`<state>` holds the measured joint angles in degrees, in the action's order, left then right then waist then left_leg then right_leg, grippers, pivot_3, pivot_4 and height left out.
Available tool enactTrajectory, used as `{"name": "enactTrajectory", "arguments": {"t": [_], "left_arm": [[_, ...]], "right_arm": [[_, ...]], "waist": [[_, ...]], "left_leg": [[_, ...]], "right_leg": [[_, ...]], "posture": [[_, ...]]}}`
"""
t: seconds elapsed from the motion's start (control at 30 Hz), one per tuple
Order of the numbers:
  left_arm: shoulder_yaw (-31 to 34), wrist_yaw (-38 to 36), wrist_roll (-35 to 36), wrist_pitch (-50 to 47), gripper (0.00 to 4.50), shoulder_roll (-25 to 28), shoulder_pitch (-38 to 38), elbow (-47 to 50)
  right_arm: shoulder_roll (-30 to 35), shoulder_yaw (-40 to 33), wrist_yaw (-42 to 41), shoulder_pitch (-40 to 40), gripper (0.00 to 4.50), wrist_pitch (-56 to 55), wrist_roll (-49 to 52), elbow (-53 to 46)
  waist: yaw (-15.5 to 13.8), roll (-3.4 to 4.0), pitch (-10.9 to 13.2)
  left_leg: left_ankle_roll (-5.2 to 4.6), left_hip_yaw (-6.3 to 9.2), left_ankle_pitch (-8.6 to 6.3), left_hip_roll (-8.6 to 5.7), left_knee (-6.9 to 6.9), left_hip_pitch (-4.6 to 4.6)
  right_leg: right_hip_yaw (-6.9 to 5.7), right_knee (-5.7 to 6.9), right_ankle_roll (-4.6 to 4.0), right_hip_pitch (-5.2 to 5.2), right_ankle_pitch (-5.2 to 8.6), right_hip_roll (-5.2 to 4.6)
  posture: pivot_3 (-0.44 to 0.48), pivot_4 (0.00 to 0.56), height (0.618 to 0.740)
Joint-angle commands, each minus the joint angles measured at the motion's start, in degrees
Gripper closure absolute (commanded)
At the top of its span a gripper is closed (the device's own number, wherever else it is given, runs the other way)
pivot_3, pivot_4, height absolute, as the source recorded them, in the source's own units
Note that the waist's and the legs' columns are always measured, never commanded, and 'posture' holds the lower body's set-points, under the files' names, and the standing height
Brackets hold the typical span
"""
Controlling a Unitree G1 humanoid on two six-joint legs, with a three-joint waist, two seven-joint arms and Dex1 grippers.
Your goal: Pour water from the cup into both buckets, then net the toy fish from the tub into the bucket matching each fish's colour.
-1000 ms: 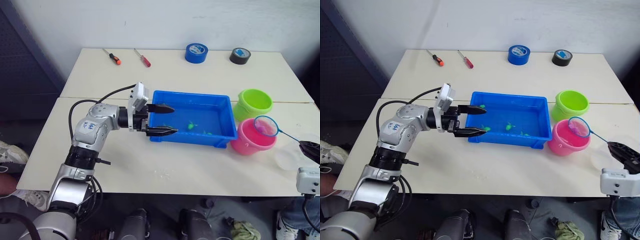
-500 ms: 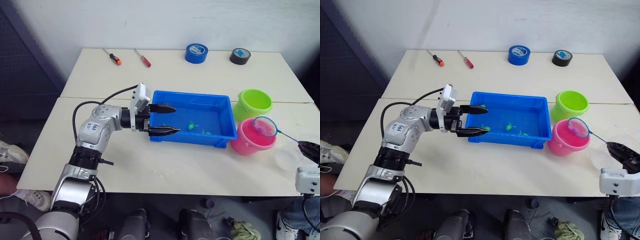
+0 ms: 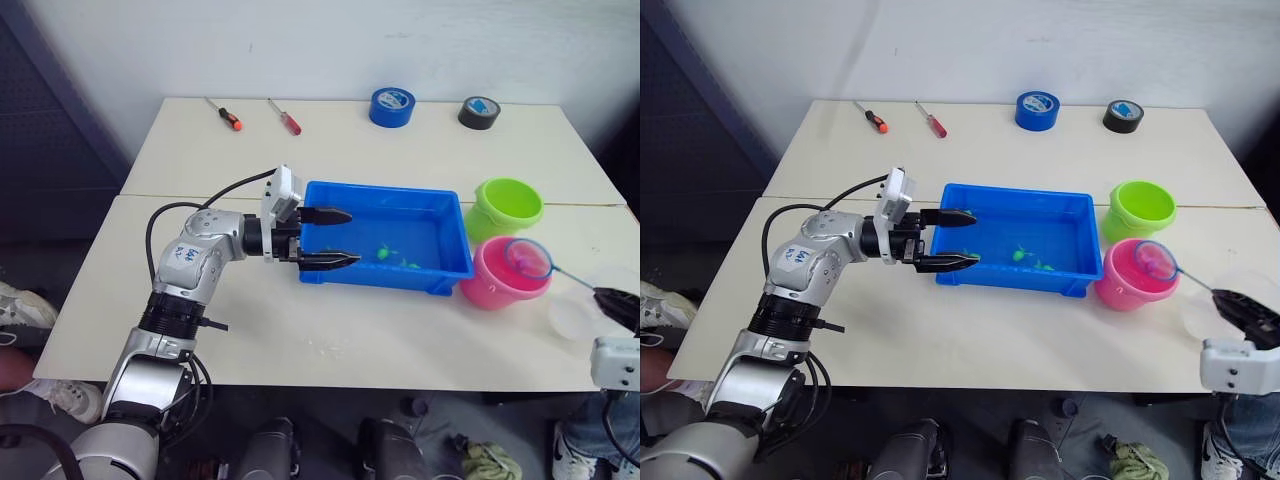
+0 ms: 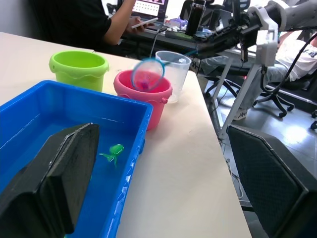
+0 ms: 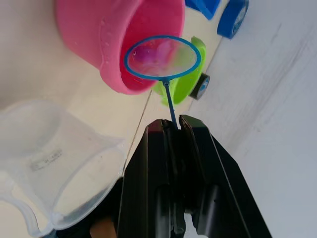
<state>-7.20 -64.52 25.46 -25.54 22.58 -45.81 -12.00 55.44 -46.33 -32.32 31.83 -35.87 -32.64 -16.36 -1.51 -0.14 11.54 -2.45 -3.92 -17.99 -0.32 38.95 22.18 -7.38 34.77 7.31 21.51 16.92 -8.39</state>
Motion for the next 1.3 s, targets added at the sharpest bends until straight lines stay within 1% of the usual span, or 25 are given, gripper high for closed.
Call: {"name": "enactTrajectory", "arguments": {"t": [0.03,0.17,0.27,0.37,0.43,0.53,0.63,0.77,0.87,0.93,1.0,1.07,1.13,1.2,1.3], "left_arm": [[1.0,0.1,0.3,0.2,0.02,-0.2,-0.8,1.6],[1.0,0.0,0.2,0.4,0.02,-0.2,-1.1,1.1],[1.0,0.0,0.2,0.4,0.02,-0.3,-1.2,1.1],[0.9,0.0,0.2,0.3,0.02,-0.4,-1.1,1.4],[0.9,0.1,0.4,0.1,0.02,-0.4,-0.9,1.7],[1.0,0.1,0.3,0.1,0.02,-0.3,-0.8,1.7],[1.0,0.0,0.3,0.2,0.02,-0.1,-0.8,1.5],[0.9,0.1,0.1,0.4,0.02,-0.5,-1.1,1.1],[0.9,0.4,0.2,0.5,0.02,-0.9,-1.2,1.0],[0.9,0.3,0.2,0.6,0.02,-1.0,-1.2,1.1],[1.0,0.3,0.2,0.6,0.02,-1.0,-1.1,1.1],[1.1,0.4,0.1,0.7,0.02,-1.1,-1.0,1.0],[1.2,0.5,0.1,0.7,0.02,-1.2,-1.0,1.1],[1.1,0.5,0.1,0.7,0.02,-1.3,-1.0,1.1],[1.1,0.5,0.1,0.8,0.02,-1.4,-1.0,1.1]], "right_arm": [[-0.1,-1.8,0.7,-0.9,4.50,0.2,1.0,-0.4],[0.7,-3.9,1.6,-3.0,4.50,1.9,0.5,1.6],[1.1,-3.8,1.6,-4.6,4.50,2.8,1.3,2.6],[0.2,-0.4,0.2,-2.9,4.50,0.4,2.4,0.6],[-0.7,0.3,-0.3,-1.5,4.50,0.1,2.2,-0.4],[-1.1,-2.1,1.0,-2.2,4.50,1.9,0.8,-0.5],[0.8,-5.1,1.3,-3.9,4.50,2.5,1.0,0.9],[1.4,-3.3,0.2,-2.1,4.50,-2.0,1.5,-0.2],[0.8,-4.4,1.3,-4.1,4.50,1.0,0.9,0.6],[0.7,-4.1,0.4,-3.7,4.50,0.9,2.2,0.9],[0.5,-1.5,-1.0,0.3,4.50,-4.0,1.5,-0.8],[-0.5,-3.6,1.0,-1.7,4.50,-1.0,0.2,-0.7],[0.3,-5.8,2.2,-5.1,4.50,2.8,0.7,0.8],[1.2,-5.8,1.7,-5.8,4.50,2.6,0.9,1.4],[1.4,-4.5,0.5,-4.7,4.50,1.1,1.4,1.4]], "waist": [[0.0,0.00,0.0],[0.0,0.01,0.0],[0.1,0.01,0.0],[0.0,0.01,0.0],[0.0,0.01,0.0],[0.0,0.01,0.0],[0.1,0.01,0.0],[0.1,0.01,0.0],[0.0,0.01,0.0],[0.0,0.01,0.0],[-0.1,0.00,0.0],[-0.1,0.00,0.0],[0.2,0.04,0.0],[0.3,0.03,0.0],[0.2,0.03,0.0]], "left_leg": [[0.00,-0.02,0.00,-0.01,0.01,0.00],[-0.01,-0.05,0.00,-0.03,0.05,0.00],[-0.01,-0.02,0.00,0.00,0.05,0.00],[-0.01,-0.01,0.00,-0.01,0.04,0.00],[-0.01,0.00,0.00,-0.01,0.04,0.00],[-0.01,-0.02,0.00,-0.02,0.05,0.01],[-0.02,-0.06,0.01,-0.04,0.08,0.00],[0.01,0.01,0.01,0.03,0.05,-0.02],[0.01,0.01,0.00,0.01,0.04,-0.02],[-0.03,-0.05,0.02,-0.04,0.08,0.01],[-0.04,-0.01,0.02,-0.05,0.09,0.01],[-0.02,0.09,0.02,-0.03,0.06,0.01],[-0.01,0.02,0.01,-0.03,0.06,0.05],[-0.05,-0.11,0.03,-0.07,0.09,0.00],[-0.01,-0.02,0.04,0.01,0.08,-0.05]], "right_leg": [[0.00,-0.01,0.00,0.00,0.00,0.00],[0.02,0.00,0.00,-0.02,0.00,-0.02],[0.00,0.00,0.00,-0.02,0.00,0.00],[-0.01,0.01,0.00,-0.02,0.00,-0.01],[-0.01,0.00,0.00,-0.02,0.00,-0.01],[-0.01,0.00,0.00,-0.02,0.00,-0.01],[0.03,0.02,0.00,-0.02,0.00,-0.02],[0.01,0.06,-0.01,-0.02,0.00,0.02],[0.00,0.06,-0.01,-0.01,0.00,0.01],[0.03,0.03,-0.01,-0.01,0.00,-0.03],[0.01,0.03,0.00,-0.04,0.00,-0.05],[0.02,0.05,0.00,-0.05,0.00,-0.04],[0.00,0.04,0.00,0.01,0.00,-0.02],[0.09,0.05,0.01,0.00,-0.01,-0.05],[0.05,0.08,-0.02,-0.02,0.01,0.00]], "posture": [[0.000,0.150,0.740],[0.000,0.150,0.740],[0.000,0.150,0.740],[0.000,0.150,0.740],[0.000,0.150,0.740],[0.000,0.150,0.740],[0.000,0.150,0.740],[0.000,0.150,0.740],[0.000,0.150,0.740],[0.000,0.150,0.740],[0.000,0.150,0.740],[0.000,0.150,0.740],[0.000,0.150,0.740],[0.000,0.150,0.740],[0.000,0.150,0.740]]}}
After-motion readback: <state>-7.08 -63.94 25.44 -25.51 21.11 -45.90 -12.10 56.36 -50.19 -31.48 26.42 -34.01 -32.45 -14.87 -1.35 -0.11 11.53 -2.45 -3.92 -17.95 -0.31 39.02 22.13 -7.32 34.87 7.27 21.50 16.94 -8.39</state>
